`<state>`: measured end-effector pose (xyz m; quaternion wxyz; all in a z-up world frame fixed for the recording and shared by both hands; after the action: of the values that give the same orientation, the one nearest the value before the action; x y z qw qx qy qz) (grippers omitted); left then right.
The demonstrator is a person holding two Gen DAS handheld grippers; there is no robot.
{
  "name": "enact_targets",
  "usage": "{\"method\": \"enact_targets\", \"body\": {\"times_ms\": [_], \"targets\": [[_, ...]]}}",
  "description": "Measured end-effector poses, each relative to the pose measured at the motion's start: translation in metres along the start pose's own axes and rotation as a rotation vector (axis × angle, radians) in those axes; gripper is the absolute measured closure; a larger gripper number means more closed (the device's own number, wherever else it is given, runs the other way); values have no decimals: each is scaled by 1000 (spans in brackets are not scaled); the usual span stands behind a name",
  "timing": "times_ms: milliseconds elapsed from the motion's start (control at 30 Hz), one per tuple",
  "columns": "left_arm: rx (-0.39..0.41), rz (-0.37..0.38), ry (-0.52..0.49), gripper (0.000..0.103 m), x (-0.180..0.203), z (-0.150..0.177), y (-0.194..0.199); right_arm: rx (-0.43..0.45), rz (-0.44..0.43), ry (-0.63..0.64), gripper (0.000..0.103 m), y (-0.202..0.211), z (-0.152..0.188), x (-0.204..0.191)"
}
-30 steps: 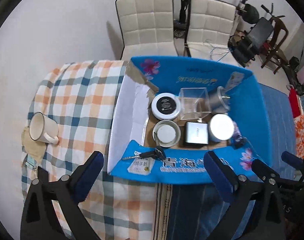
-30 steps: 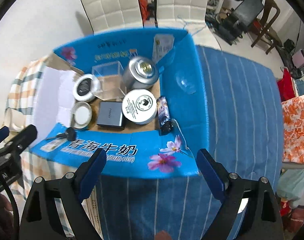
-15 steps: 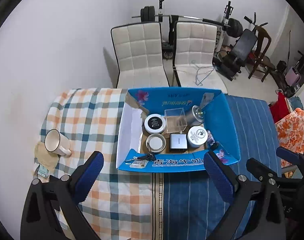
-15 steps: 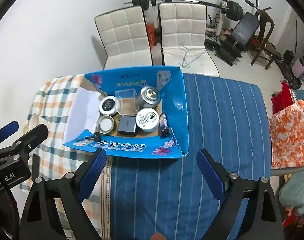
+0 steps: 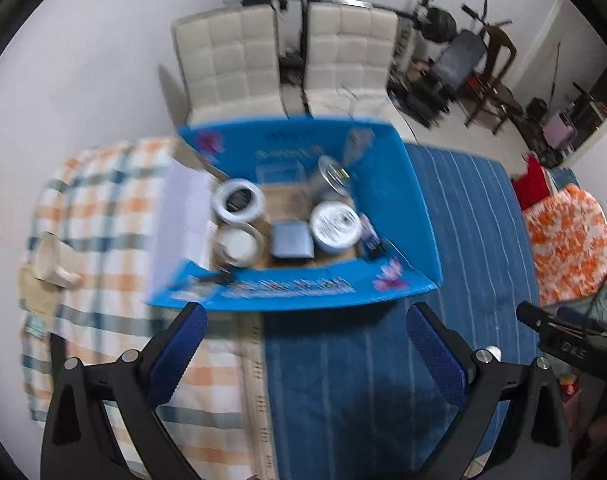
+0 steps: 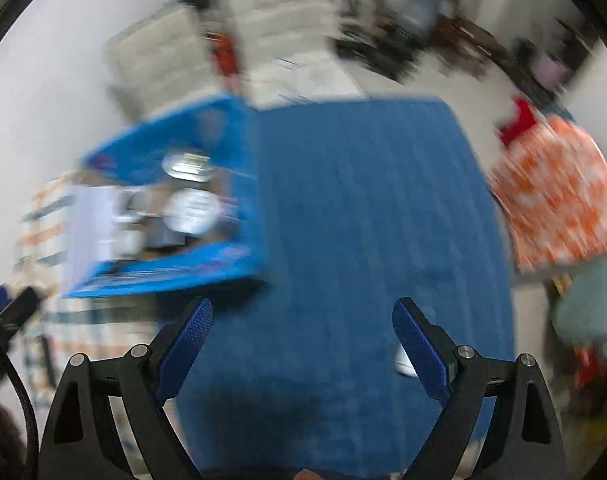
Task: Organize rigid objects
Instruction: 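Grasp the white earbud case with the right tool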
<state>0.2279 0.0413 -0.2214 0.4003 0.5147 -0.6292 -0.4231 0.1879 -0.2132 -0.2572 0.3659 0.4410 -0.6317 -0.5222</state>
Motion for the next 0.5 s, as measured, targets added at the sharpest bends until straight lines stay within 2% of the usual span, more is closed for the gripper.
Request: {"method": "enact_targets", "body": {"times_ms": [67, 167, 333, 400, 467, 500], "targets": [[-35, 12, -12, 0, 14, 6, -19, -77, 48, -90, 9, -39, 18, 47], [-78, 14, -32, 0, 33, 13, -47, -194, 69, -181, 9, -94, 47, 95], [-165, 14, -44, 0, 51, 26, -87, -324, 42, -237, 9, -157, 88, 123], [-178, -2, -52, 0, 54, 29, -94, -341, 27, -245, 10, -173, 96, 125], [-178, -8, -53, 1, 53, 31, -96, -346, 36, -244, 17, -181, 98, 126], [-181, -14, -55, 0, 54, 32, -96, -352, 45, -243, 33, -185, 100, 127]]}}
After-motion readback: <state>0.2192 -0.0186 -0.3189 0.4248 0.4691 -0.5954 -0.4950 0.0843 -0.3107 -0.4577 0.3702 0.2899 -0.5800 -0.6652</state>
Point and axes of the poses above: each gripper's, at about its wrist camera, not at the fingertips, and y roughly against the way its jaws point, x to its right, z to its underside, the point moved 10 cm from there along -y, roughly the way its jaws point, and after that the axes turned 1 degree about -x, right-handed, at the moved point
